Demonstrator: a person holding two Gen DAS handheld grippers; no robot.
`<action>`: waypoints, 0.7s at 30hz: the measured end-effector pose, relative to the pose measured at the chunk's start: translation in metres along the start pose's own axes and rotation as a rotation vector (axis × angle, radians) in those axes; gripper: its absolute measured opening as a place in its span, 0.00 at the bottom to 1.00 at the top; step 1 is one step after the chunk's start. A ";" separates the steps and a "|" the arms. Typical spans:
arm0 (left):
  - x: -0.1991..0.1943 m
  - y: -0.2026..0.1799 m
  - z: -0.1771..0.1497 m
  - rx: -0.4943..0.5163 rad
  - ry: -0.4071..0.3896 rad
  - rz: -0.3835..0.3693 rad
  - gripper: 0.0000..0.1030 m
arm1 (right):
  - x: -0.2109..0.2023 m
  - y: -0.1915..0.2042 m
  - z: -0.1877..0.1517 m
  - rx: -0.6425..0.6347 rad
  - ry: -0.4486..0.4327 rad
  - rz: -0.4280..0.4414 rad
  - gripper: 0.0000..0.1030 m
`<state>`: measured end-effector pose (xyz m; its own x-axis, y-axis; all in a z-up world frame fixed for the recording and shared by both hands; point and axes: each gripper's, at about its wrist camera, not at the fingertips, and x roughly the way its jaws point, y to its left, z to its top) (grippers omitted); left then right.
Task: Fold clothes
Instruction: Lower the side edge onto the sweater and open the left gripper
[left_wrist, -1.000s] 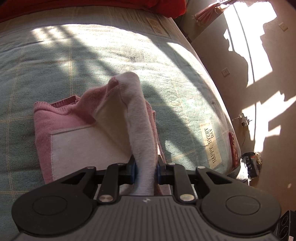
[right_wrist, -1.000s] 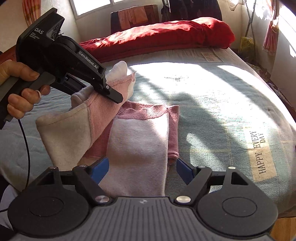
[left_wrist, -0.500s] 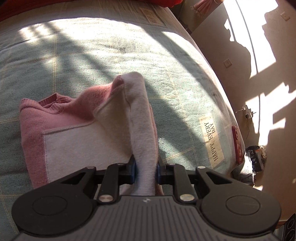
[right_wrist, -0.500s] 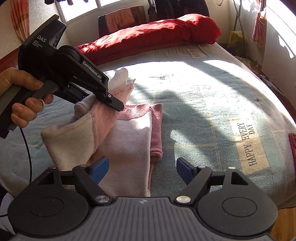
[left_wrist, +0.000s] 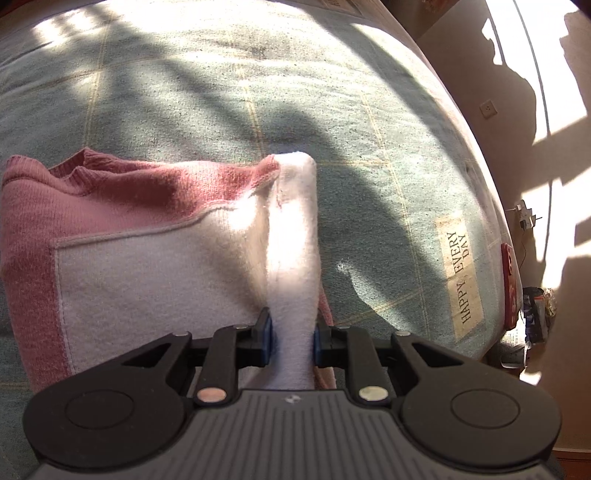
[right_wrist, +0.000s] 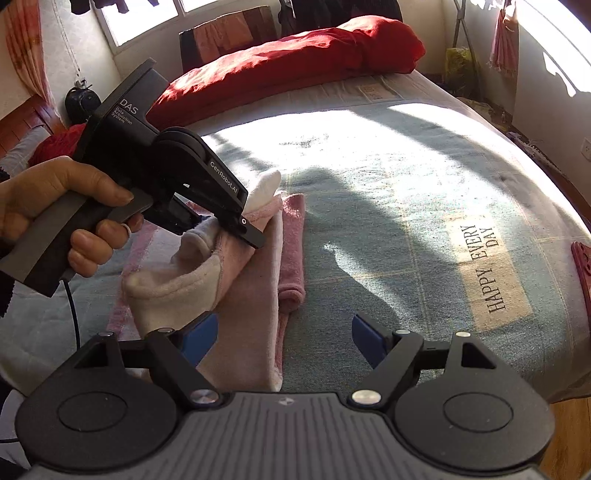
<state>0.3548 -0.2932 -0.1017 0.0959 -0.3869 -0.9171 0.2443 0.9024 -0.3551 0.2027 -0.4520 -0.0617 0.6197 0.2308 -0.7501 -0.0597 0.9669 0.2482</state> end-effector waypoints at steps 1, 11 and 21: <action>0.002 0.000 0.000 0.000 0.000 0.001 0.18 | 0.001 0.000 0.000 0.002 0.002 0.001 0.81; 0.011 -0.009 0.000 0.013 -0.006 -0.012 0.30 | 0.012 0.001 -0.002 0.005 0.028 0.006 0.81; -0.012 -0.018 -0.006 0.122 -0.043 -0.125 0.39 | 0.011 0.002 -0.004 0.013 0.037 0.008 0.81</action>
<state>0.3437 -0.3036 -0.0855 0.0982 -0.5048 -0.8576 0.3721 0.8179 -0.4389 0.2066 -0.4475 -0.0721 0.5899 0.2431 -0.7700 -0.0542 0.9634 0.2626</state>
